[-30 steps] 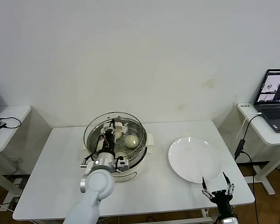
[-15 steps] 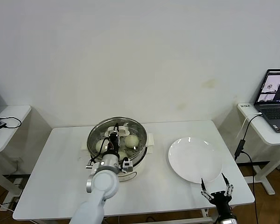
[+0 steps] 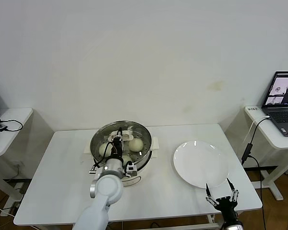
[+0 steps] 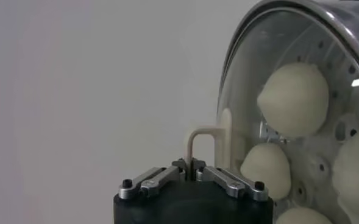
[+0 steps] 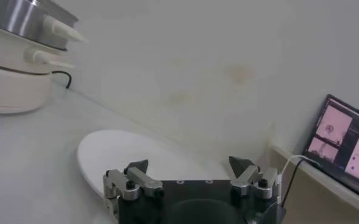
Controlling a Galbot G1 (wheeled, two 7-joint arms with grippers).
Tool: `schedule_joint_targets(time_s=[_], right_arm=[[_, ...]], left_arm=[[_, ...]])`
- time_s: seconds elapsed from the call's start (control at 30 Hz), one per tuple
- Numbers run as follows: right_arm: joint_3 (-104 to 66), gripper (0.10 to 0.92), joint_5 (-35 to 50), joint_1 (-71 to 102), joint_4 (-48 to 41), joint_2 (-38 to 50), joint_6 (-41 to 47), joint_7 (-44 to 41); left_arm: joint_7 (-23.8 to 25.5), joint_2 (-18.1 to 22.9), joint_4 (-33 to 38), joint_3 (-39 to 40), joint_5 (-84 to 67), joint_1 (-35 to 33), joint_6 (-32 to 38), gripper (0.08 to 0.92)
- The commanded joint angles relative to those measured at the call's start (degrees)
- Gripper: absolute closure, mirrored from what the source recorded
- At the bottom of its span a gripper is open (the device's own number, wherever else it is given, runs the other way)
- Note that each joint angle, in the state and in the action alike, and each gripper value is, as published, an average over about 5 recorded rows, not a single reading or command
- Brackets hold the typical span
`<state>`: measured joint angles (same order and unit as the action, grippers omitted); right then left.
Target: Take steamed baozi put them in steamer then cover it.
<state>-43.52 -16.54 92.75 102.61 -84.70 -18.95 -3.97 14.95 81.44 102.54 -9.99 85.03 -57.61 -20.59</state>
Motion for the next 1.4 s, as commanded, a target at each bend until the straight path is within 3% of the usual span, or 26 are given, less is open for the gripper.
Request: schedule_joint_targets(time_s=[0.03, 0.23, 0.53, 0.67, 0.8, 0.93, 1.0, 1.17, 1.4], right_arm=[[0.3, 0.203, -0.1, 0.0, 0.0, 0.0, 0.0, -0.1], [0.6, 0.203, -0.3, 0.1, 0.1, 0.0, 0.0, -0.1], [1.0, 0.203, -1.1, 0.5, 0.3, -0.6, 0.0, -0.1], [1.2, 0.203, -1.4, 0.8, 0.4, -0.7, 0.0, -0.1], [1.6, 0.203, -1.5, 1.2, 0.8, -0.7, -0.1, -0.1], [1.8, 0.202, -0.6, 1.6, 1.2, -0.4, -0.6, -0.5], [2.1, 0.202, 0.3, 1.6, 1.5, -0.2, -0.9, -0.8], [3.4, 0.203, 2.9, 1.9, 2.8, 0.5, -1.4, -1.6], [4.7, 0.203, 6.8, 2.5, 4.2, 1.7, -0.8, -2.7]], left_arm=[[-1.2, 0.3, 0.7, 0.0, -1.2, -0.2, -0.1, 0.836], [-1.4, -0.7, 5.2, -0.5, -2.0, -2.9, -0.2, 0.671], [-3.8, -4.3, 17.8, -2.2, -6.0, -13.2, 0.9, 0.411], [-6.5, -5.6, 24.4, -4.1, -11.0, -19.4, 2.6, 0.289], [-13.9, -6.9, 29.4, -8.4, -25.0, -28.2, 6.0, 0.2], [-26.7, -7.2, 29.6, -15.4, -55.5, -35.1, 13.5, 0.179], [-28.9, -6.4, 27.9, -20.8, -72.5, -38.2, 20.4, 0.177], [-28.7, -5.0, 22.7, -30.2, -92.0, -43.5, 31.7, 0.177], [-28.2, -4.6, 21.7, -32.6, -99.7, -47.2, 29.9, 0.177]])
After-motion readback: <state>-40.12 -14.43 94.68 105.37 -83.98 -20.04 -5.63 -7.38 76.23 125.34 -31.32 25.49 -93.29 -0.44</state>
